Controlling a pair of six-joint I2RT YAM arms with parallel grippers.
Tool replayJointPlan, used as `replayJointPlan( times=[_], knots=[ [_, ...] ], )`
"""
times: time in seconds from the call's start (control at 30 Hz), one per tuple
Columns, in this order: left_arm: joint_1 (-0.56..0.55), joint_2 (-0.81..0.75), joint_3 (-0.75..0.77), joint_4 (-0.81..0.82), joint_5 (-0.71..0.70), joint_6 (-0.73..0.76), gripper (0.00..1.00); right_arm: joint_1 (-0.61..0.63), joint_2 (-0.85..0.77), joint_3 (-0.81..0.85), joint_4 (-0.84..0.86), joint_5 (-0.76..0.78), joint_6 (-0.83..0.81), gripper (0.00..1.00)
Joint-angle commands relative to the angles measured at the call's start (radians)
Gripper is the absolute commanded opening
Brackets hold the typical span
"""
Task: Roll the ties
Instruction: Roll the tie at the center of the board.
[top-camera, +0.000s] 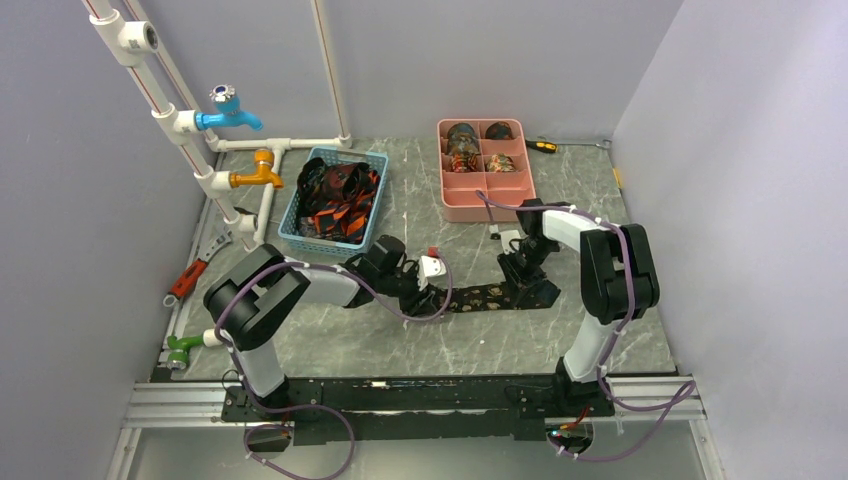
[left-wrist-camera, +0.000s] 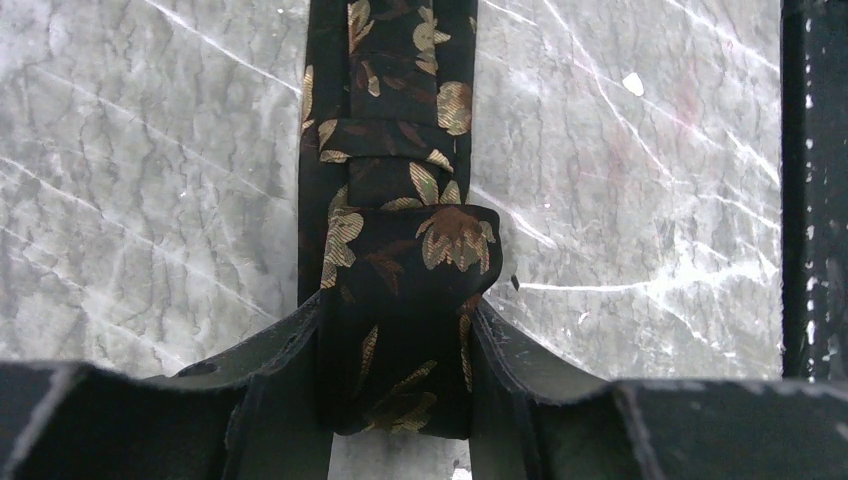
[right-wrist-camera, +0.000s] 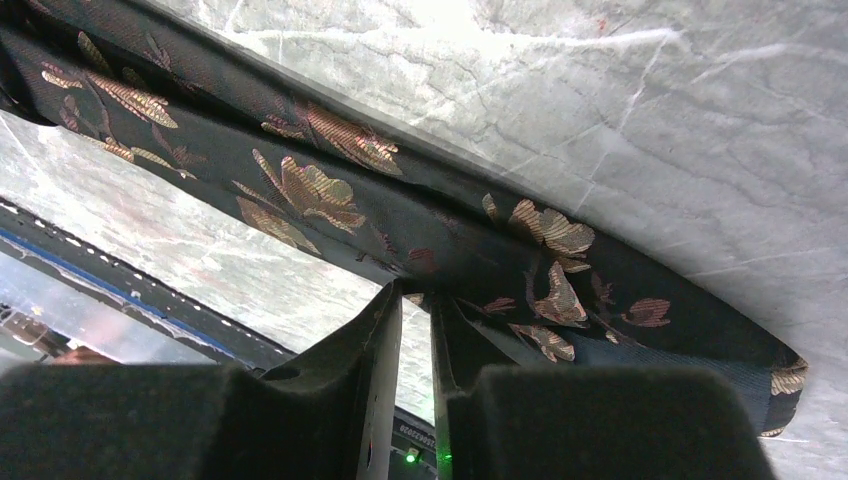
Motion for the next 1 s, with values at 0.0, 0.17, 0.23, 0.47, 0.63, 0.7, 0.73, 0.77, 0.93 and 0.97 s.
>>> replayJointPlan(
  times=[0.0,0.17,0.23,0.47,0.63,0.7,0.73,0.77,0.93,0.97],
  knots=[
    [0.008,0.043,-0.018,-0.085,-0.084,-0.103,0.12,0.001,0.046,0.003,0.024,0.074,-0.032,0.2],
    [0.008,0.07,-0.004,-0.111,-0.141,-0.093,0.12,0.001,0.026,-0.019,0.007,0.078,-0.06,0.19],
    [0.008,0.071,-0.004,-0.118,-0.156,-0.081,0.12,0.001,0.0,-0.023,-0.006,0.062,-0.07,0.19],
    [-0.011,0.074,-0.011,-0.126,-0.183,-0.043,0.13,0.004,-0.18,0.096,0.001,-0.361,0.07,0.5],
    [-0.022,0.077,-0.006,-0.138,-0.186,-0.04,0.15,0.038,-0.199,0.065,0.14,-0.562,0.27,0.64],
    [-0.023,0.081,-0.004,-0.141,-0.187,-0.042,0.15,0.063,-0.182,0.026,0.229,-0.599,0.363,0.63],
    [-0.024,0.082,-0.002,-0.143,-0.185,-0.041,0.16,0.077,-0.168,0.008,0.274,-0.612,0.413,0.62],
    [-0.024,0.084,-0.001,-0.143,-0.184,-0.04,0.16,0.092,-0.153,-0.007,0.319,-0.621,0.451,0.62],
    [-0.026,0.089,0.009,-0.156,-0.187,-0.032,0.17,0.167,-0.115,-0.081,0.529,-0.592,0.63,0.61],
    [-0.026,0.089,0.009,-0.157,-0.184,-0.029,0.17,0.179,-0.11,-0.089,0.549,-0.586,0.653,0.61]
  ],
)
